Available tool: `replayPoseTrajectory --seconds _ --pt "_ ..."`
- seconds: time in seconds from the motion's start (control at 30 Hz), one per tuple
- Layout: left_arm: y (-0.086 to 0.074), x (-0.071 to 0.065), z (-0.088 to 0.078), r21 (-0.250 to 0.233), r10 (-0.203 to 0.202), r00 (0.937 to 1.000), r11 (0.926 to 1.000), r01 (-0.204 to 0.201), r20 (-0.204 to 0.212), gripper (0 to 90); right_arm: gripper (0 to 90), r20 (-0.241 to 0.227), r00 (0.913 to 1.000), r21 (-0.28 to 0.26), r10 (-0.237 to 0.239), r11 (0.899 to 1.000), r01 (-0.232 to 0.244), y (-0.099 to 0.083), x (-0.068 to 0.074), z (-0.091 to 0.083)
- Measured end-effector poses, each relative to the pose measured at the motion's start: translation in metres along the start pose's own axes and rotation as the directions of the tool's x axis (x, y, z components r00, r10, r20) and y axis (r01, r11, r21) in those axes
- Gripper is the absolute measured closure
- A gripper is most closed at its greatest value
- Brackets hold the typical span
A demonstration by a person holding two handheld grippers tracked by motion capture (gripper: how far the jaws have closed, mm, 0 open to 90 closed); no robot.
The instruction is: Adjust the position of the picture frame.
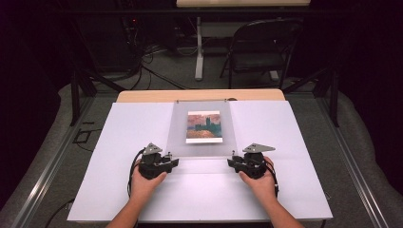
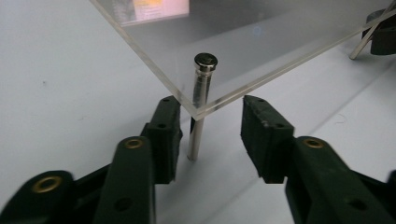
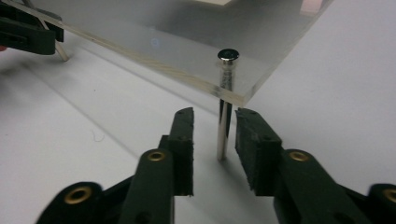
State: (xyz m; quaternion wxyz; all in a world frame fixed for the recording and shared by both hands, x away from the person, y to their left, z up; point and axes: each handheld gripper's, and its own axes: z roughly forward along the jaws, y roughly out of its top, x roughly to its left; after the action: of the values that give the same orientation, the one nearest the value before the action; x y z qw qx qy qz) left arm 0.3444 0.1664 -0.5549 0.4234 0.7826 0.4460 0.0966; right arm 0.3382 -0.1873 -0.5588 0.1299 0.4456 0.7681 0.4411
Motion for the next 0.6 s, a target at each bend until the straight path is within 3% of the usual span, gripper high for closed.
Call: replayPoseTrajectory --seconds 0.03,0.07,0.1,0.13,0.33,0.6 --pt "0.000 -0.001 0.000 0.000 0.003 1.0000 1.0000 -0.003 -0.003 54.6 62.1 0.000 1.0000 0.000 0.000 1.000 0.000 0.000 0.000 0.000" --pt "-0.001 -0.002 -0.001 -0.005 0.005 1.0000 1.0000 -0.005 -0.005 48.4 56.5 0.030 0.9994 -0.011 -0.015 1.000 0.015 -0.001 0.001 -0.001" --pt "-0.001 -0.002 -0.001 -0.005 0.005 1.0000 1.0000 -0.005 -0.005 46.3 56.5 0.030 0.9994 -0.011 -0.015 1.000 0.015 -0.001 0.001 -0.001" --pt "-0.002 -0.002 -0.001 -0.003 0.006 1.0000 1.0000 -0.006 -0.006 44.1 50.5 0.036 0.9993 -0.018 -0.010 1.000 0.010 -0.001 0.001 -0.002" --pt "-0.003 -0.006 -0.011 -0.013 0.019 0.9998 0.9997 -0.019 -0.011 40.3 36.8 0.052 0.9983 -0.015 -0.026 1.000 0.027 -0.002 0.003 -0.008" --pt "-0.007 -0.007 -0.025 -0.030 0.014 0.9998 0.9994 -0.014 -0.011 39.7 35.1 0.047 0.9978 -0.003 -0.047 0.999 0.048 -0.001 0.009 -0.018"
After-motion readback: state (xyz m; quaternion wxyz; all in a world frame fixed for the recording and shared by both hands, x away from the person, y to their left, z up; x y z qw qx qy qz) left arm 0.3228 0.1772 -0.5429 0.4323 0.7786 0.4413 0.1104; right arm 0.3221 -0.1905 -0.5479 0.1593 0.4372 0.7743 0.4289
